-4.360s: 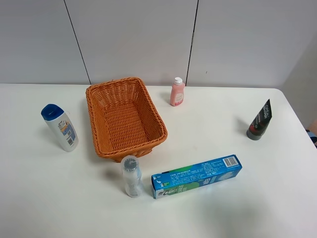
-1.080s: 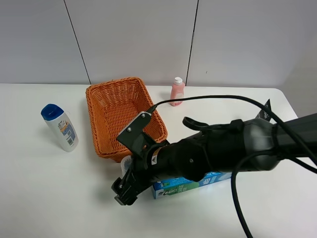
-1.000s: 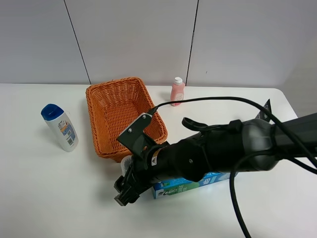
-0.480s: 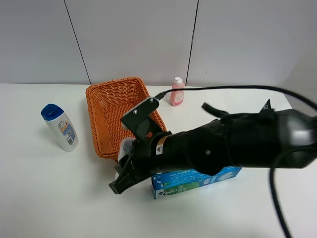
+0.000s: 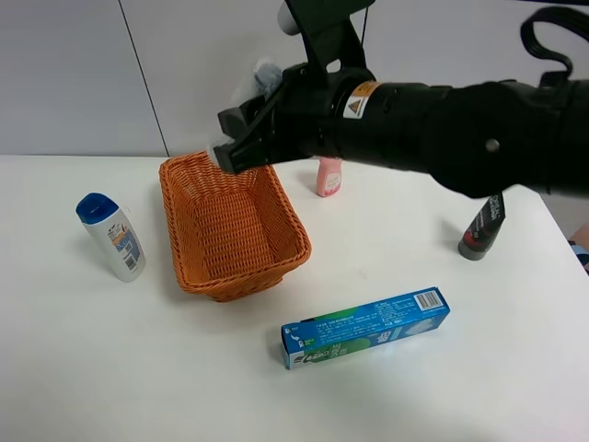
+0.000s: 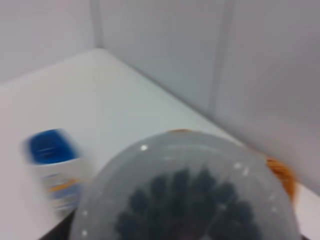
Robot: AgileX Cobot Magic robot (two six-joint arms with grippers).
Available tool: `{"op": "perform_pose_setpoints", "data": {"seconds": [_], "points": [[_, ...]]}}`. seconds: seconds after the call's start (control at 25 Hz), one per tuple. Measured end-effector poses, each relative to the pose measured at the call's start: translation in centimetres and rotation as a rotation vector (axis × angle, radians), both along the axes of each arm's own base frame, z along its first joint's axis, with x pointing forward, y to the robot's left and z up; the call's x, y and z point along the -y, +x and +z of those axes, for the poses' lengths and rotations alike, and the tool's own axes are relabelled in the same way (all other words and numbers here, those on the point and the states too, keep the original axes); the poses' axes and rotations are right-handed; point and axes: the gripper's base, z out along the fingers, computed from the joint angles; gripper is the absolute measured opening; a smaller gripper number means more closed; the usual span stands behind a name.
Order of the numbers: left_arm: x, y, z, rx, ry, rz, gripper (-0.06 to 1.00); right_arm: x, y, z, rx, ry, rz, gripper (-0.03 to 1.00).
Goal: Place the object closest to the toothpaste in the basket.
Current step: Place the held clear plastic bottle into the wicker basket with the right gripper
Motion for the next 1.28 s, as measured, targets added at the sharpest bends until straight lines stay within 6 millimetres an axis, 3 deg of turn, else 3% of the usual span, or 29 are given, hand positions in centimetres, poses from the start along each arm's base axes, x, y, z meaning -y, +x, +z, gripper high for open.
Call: {"op": "perform_pose_setpoints", "data": {"seconds": [0.12,0.36,0.52,0.68,0.76,0.88,0.96,1.04,1.16,1.28], "points": [[0.0,0.0,0.0,0.0,0.0,0.0,0.99,-0.4,3.1,-1.5,-0.039,-0.056,-0.036,0.42],[0.0,0.0,0.0,0.0,0.0,0.0,0.99,-3.6,6.9,-8.1,-0.199,-0.21,-0.016,0.42],[0.0,0.0,0.0,0.0,0.0,0.0,0.99,-4.4,7.8,-11.8,-0.273,-0.262,-0.018,0.42],[0.0,0.0,0.0,0.0,0.0,0.0,0.99,-4.5,7.9,-13.4,-0.288,-0.312,-0.003,0.43],[0.0,0.0,0.0,0.0,0.0,0.0,0.99,-4.5,7.9,-13.4,-0.285,-0.317,0.0,0.57],[0.0,0.0,0.0,0.0,0.0,0.0,0.99,-4.5,8.0,-12.6,-0.277,-0.278,-0.018,0.77],[0.0,0.0,0.0,0.0,0.0,0.0,0.99,-4.4,7.9,-11.3,-0.267,-0.249,-0.026,0.82],[0.0,0.0,0.0,0.0,0.0,0.0,0.99,-4.1,7.5,-8.7,-0.228,-0.205,-0.028,0.84],[0.0,0.0,0.0,0.0,0.0,0.0,0.99,-2.3,6.1,-2.3,-0.12,-0.113,-0.031,0.84],[0.0,0.0,0.0,0.0,0.0,0.0,0.99,1.2,4.5,4.0,-0.045,-0.036,-0.064,0.85]]}}
